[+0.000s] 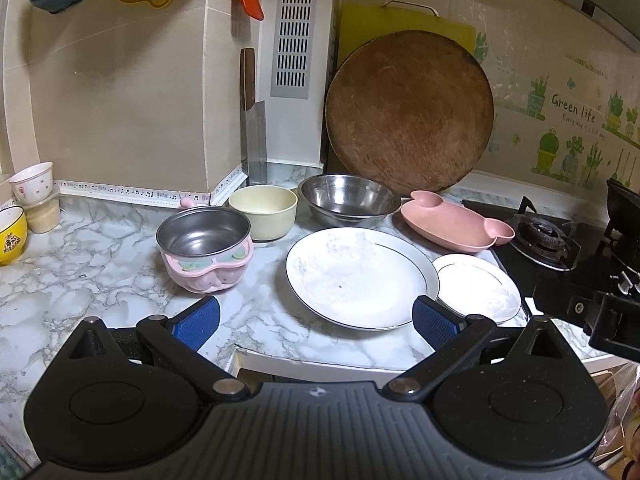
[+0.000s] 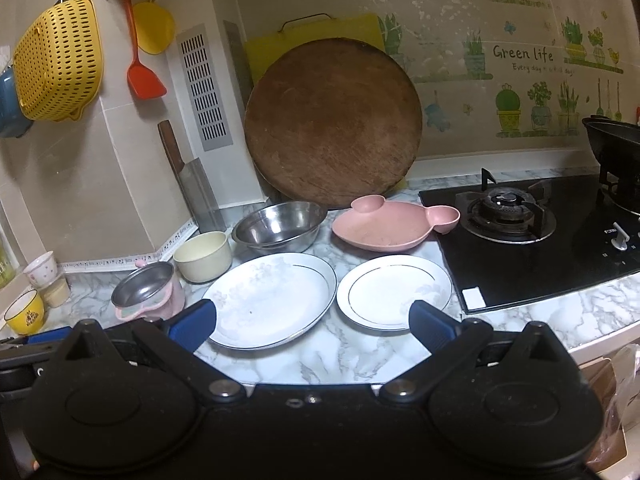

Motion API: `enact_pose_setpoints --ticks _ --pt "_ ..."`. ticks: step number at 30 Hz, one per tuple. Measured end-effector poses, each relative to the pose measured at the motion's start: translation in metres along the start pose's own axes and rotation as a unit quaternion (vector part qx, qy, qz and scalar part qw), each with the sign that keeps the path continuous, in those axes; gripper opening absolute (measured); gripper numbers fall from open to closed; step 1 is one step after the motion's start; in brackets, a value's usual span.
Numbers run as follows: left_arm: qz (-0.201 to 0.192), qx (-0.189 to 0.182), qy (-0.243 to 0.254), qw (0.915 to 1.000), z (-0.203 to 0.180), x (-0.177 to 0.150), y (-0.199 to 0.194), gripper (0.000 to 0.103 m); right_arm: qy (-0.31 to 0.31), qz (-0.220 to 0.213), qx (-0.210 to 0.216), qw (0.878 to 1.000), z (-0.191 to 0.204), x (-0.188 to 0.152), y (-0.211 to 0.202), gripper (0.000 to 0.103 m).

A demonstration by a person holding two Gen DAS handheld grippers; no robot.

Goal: Organize plates and bowls
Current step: 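Move both grippers forward toward the large white floral plate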

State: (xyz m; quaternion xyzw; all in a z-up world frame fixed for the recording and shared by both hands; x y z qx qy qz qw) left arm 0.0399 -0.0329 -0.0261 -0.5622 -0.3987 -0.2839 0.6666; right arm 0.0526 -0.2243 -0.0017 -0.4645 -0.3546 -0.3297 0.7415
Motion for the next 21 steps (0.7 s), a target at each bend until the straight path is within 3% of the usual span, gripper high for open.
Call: enact_pose_setpoints --ticks 21 --pt "0.012 0.011 0.035 0.9993 -0.021 0.010 0.019 0.103 -0.018 -0.005 -0.005 1.000 -0.014 0.008 0.009 0.103"
Point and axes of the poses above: each gripper's, at about its wrist camera, not at the fingertips, and y roughly the way its jaws point, z to its left, x to its top, the point moved 5 cm from there along y, roughly the way its jaws point, and after that the axes turned 12 degrees about x, right-handed, at the moved point
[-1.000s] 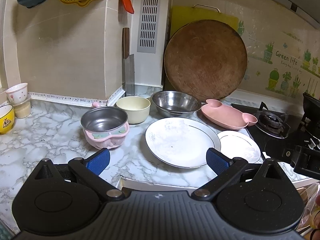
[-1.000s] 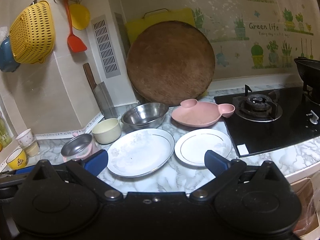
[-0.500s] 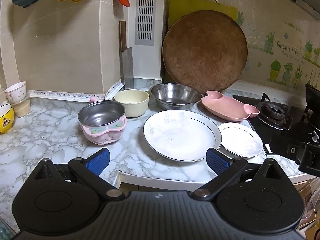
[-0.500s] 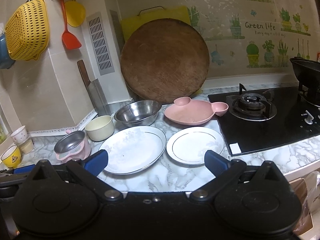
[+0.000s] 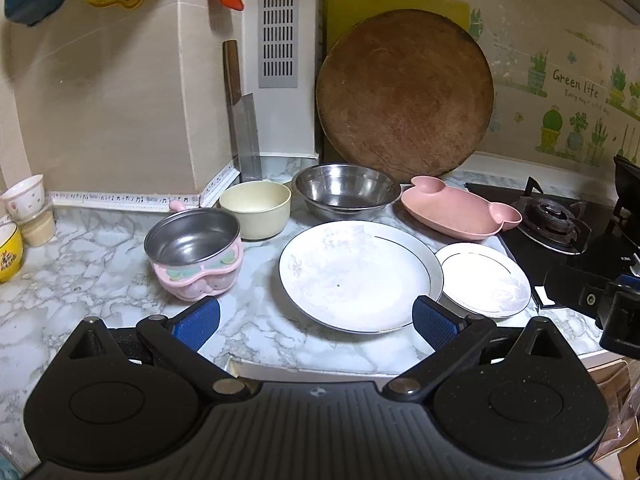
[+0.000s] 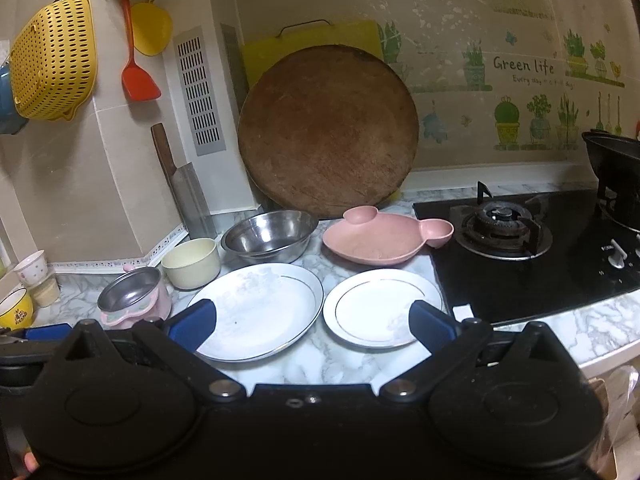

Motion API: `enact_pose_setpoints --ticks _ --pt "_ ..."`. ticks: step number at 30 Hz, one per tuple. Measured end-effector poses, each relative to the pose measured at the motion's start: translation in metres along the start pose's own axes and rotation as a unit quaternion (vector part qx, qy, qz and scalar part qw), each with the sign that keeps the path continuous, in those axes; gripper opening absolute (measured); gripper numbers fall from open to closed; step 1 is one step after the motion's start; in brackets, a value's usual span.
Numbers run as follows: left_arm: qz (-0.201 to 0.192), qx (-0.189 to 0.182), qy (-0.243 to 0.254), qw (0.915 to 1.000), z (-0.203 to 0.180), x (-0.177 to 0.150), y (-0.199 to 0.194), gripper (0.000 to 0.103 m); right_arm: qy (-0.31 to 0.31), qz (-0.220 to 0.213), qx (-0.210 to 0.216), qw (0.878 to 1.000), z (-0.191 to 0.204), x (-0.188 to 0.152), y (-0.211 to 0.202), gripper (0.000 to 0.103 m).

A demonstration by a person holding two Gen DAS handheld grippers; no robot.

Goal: Organize plates and bowls
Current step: 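Move both grippers forward toward the large white floral plate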

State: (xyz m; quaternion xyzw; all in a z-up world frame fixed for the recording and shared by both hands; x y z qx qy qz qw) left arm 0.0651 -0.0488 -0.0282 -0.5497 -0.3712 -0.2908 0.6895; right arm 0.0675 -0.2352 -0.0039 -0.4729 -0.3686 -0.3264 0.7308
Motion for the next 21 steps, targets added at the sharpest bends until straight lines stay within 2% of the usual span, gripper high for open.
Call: enact_pose_setpoints --ticks 9,14,21 --pt "0.004 0.002 0.004 1.0000 -0.006 0.015 0.010 0.103 -0.008 0.009 -0.003 1.000 -0.014 0.015 0.014 0.103" --pt "-0.011 0.017 0.012 0.9997 -0.011 0.024 0.018 0.103 -0.008 0.016 -0.002 1.000 -0.021 0.022 0.024 0.103" --pt "0.003 0.022 0.006 0.9997 -0.013 0.029 0.036 0.103 0.001 0.031 0.009 0.999 -0.031 0.027 0.041 0.103"
Point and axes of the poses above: each gripper's, at about its wrist camera, not at the fingertips, and y roughly the way its jaws point, z to its left, x to its top, the point moved 5 cm from there along y, roughly the way its jaws point, and after that the axes turned 12 degrees about x, right-handed, at the moved point
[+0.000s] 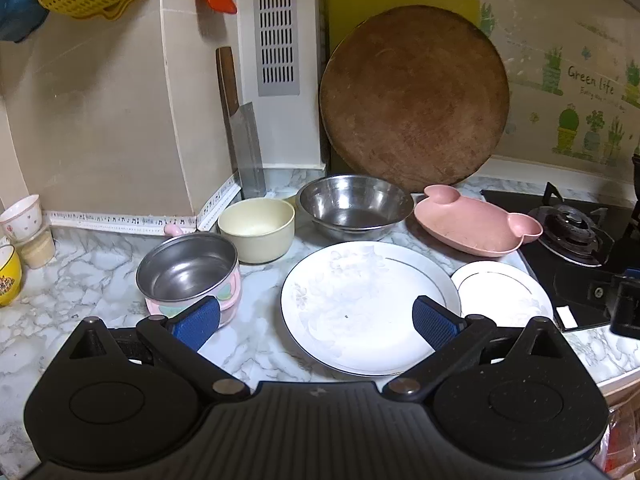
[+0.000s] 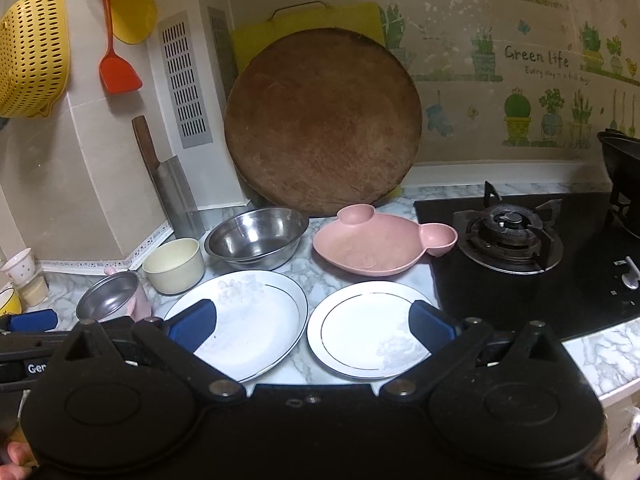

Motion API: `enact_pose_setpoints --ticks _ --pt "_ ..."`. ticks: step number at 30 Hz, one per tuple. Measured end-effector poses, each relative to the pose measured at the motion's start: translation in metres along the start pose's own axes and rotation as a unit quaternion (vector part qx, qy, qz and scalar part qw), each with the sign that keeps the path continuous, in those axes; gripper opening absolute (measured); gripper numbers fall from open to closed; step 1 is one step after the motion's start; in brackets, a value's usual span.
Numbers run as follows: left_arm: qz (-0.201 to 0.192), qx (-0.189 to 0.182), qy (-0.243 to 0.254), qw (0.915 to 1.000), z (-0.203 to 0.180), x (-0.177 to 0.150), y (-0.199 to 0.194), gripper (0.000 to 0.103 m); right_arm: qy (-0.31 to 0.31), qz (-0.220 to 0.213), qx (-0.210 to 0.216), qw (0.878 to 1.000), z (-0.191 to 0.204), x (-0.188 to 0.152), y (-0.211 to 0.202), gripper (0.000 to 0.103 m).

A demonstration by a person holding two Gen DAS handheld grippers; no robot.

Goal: Organize plates and bowls
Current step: 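Move both grippers forward toward the large white floral plate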

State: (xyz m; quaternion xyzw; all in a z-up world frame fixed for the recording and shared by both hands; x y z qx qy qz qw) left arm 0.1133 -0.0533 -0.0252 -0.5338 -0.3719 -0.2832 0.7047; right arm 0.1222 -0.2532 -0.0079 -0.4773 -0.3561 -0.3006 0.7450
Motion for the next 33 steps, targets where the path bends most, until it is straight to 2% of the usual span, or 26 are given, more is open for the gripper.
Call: enact_pose_setpoints --ticks 10,21,33 --pt "0.042 0.006 -0.015 0.9990 -0.001 -0.005 0.032 0.103 -0.002 0.033 0.028 0.999 -0.011 0.003 0.029 0.103" --pt "0.063 0.027 -0.023 0.9974 -0.004 -0.002 0.052 0.103 -0.006 0.055 0.052 0.997 -0.019 0.012 0.059 0.103" --pt "0.082 0.034 -0.025 0.9958 -0.013 -0.002 0.067 0.103 -0.031 0.076 0.077 0.994 -0.022 0.021 0.085 0.103"
Point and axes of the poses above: each gripper's, at about its wrist camera, not at the fingertips, and y roughly the way its jaws point, z to its left, x to its top, the point moved 5 cm from there along y, roughly the way its jaws point, and after that the axes turned 12 degrees about x, right-handed, at the moved point
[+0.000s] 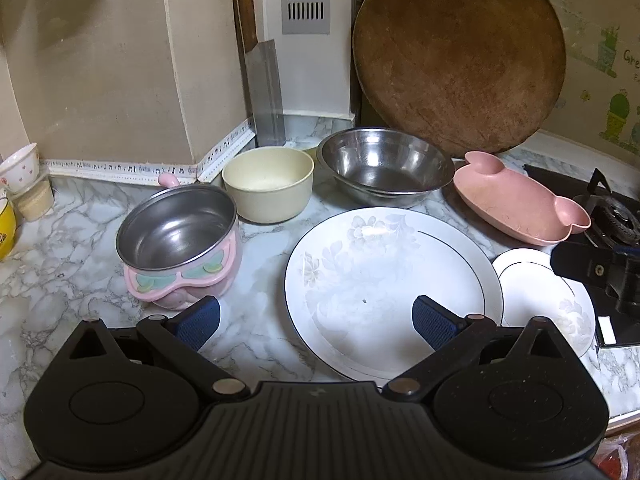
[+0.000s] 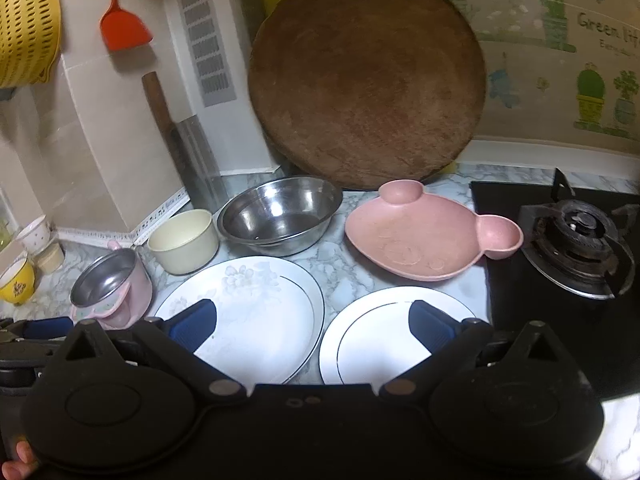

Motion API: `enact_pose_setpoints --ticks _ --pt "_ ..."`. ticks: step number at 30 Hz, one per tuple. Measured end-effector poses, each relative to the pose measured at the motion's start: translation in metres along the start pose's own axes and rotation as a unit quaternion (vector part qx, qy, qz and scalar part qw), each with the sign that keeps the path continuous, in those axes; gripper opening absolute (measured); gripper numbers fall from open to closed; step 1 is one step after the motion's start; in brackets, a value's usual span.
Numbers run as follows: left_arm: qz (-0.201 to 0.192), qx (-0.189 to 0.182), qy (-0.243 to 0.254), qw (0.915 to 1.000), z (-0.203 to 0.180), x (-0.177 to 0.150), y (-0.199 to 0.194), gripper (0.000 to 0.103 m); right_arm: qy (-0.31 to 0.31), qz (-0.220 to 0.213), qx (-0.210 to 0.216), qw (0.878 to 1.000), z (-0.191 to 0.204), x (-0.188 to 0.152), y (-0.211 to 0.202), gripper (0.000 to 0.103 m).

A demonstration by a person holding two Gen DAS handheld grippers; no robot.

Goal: Organize plates and bowls

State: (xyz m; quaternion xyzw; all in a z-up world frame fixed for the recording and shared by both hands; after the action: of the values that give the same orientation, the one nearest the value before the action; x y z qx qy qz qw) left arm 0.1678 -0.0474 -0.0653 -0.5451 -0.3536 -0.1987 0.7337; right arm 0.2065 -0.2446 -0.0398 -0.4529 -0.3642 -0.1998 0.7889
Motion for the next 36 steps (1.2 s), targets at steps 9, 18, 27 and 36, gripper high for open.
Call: enact_pose_setpoints --ticks 9,18,27,36 --pt "0.017 0.011 -0.006 0.9998 -0.004 0.006 0.026 0.103 -0.017 0.033 0.006 0.999 -0.013 0.014 0.041 0.103" --pt "0.027 0.025 -0.002 0.9993 -0.007 0.009 0.048 0.103 -0.016 0.054 0.005 0.998 -0.027 0.017 0.072 0.102" --pt "0.067 0.009 -0.011 0.9977 -0.010 0.002 0.077 0.098 -0.039 0.105 0.034 0.993 -0.031 0.022 0.118 0.093" --pt "0.129 -0.042 -0.052 0.9893 -0.009 -0.005 0.092 0.055 -0.006 0.156 0.052 0.986 -0.040 0.017 0.154 0.063"
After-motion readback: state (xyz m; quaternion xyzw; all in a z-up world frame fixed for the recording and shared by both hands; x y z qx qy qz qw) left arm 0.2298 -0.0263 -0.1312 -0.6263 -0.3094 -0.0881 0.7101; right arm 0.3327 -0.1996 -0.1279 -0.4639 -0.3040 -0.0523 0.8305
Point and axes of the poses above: each gripper's, at about its wrist camera, not at the fingertips, and y roughly the way its jaws point, z to its left, x to its top, the point moved 5 cm from there along y, roughly the way its jaws point, and after that the axes turned 12 degrees about x, right-handed, at the moved point
